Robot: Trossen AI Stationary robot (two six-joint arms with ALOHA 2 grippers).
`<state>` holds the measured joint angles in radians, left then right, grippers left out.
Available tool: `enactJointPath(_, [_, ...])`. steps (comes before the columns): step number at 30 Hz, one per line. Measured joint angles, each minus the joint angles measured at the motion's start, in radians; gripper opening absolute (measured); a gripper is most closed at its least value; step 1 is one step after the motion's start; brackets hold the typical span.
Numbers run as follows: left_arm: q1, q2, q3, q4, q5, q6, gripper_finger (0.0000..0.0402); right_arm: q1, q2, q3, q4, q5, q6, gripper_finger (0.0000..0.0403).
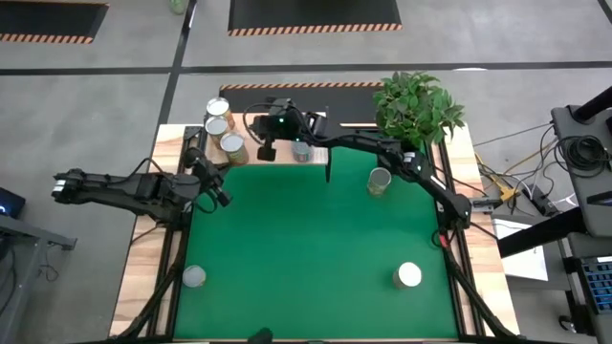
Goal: Pick and place cans onto a shelf
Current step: Put the orange can on the shelf aligned with the other orange can
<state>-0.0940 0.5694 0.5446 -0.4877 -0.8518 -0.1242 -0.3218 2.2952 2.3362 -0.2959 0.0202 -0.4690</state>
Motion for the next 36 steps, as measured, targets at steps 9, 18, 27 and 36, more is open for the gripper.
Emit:
enactJointPath(9, [0.003, 0.013, 0.0, 0.034, -0.106, -0.016, 0.0, -0.004, 0.024, -0.001, 0.07, -0.242, 0.077, 0.0009])
enactJointPath(18, [0.003, 0.014, 0.0, 0.029, -0.11, -0.018, 0.0, 0.029, 0.014, -0.001, -0.013, -0.237, 0.023, 0.0009])
enactJointPath(27, [0.003, 0.011, 0.024, -0.023, -0.071, -0.028, 0.0, 0.027, 0.001, -0.001, -0.053, -0.11, -0.02, 0.0009])
enactJointPath(36, [0.003, 0.016, 0.093, -0.213, 0.02, -0.208, 0.0, 0.0, 0.003, -0.001, -0.027, -0.082, -0.039, 0.0009])
